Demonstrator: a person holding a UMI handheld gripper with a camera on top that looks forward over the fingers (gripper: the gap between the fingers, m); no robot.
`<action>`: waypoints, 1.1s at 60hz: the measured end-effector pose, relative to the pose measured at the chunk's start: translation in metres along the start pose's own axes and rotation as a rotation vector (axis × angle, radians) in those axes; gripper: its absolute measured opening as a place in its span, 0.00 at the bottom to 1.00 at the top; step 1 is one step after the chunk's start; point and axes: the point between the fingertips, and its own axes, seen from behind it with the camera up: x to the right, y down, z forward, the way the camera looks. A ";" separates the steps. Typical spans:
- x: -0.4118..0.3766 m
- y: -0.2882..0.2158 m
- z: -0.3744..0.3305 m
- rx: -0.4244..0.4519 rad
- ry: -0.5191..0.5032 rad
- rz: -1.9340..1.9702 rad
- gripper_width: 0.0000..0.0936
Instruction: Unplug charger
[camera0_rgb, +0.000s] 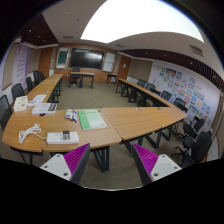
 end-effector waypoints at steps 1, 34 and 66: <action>-0.003 0.002 0.000 0.000 0.002 0.000 0.91; -0.104 0.146 0.070 -0.069 -0.223 -0.050 0.91; -0.306 0.056 0.302 0.068 -0.426 0.001 0.79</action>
